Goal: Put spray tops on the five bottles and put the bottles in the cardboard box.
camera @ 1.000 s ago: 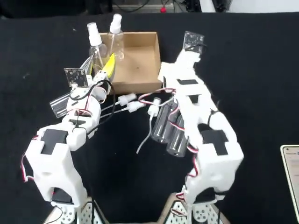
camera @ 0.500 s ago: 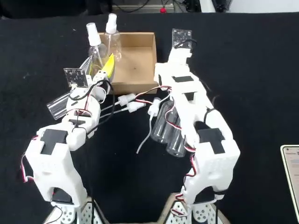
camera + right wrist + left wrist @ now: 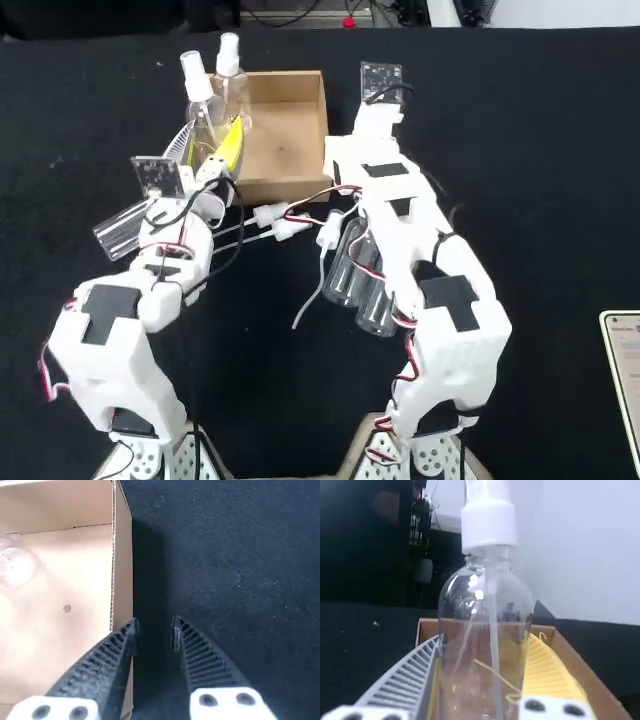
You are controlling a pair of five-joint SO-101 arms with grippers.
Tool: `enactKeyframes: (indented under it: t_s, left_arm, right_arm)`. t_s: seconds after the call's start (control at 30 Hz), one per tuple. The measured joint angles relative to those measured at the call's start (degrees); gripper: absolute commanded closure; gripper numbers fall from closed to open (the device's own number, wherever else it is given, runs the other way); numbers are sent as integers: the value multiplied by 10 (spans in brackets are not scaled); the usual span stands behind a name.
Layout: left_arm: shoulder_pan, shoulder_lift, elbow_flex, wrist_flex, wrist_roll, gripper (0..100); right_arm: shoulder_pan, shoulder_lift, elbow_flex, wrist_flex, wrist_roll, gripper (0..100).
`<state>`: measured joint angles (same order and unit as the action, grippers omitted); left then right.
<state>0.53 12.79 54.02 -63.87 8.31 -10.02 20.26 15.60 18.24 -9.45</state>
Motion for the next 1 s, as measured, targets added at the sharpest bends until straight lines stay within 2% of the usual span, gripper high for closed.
enactKeyframes:
  t_s: [0.63, 0.73, 0.83, 0.93, 1.0]
  left_arm:
    - [1, -25, 6, -9, 0, 830]
    - [1, -25, 0, -6, 0, 830]
    - [1, -25, -35, 50, 0, 830]
    - [1, -25, -86, 133, 0, 830]
    - [4, -25, -100, 159, 0, 831]
  right_arm:
    - [-13, -11, 1, 1, 4, 884]
    - [-13, -50, 9, 7, 4, 844]
    - [-5, -81, 34, 10, 4, 805]
    - [-3, -99, 53, 10, 4, 805]
    - [0, -112, 54, 10, 4, 805]
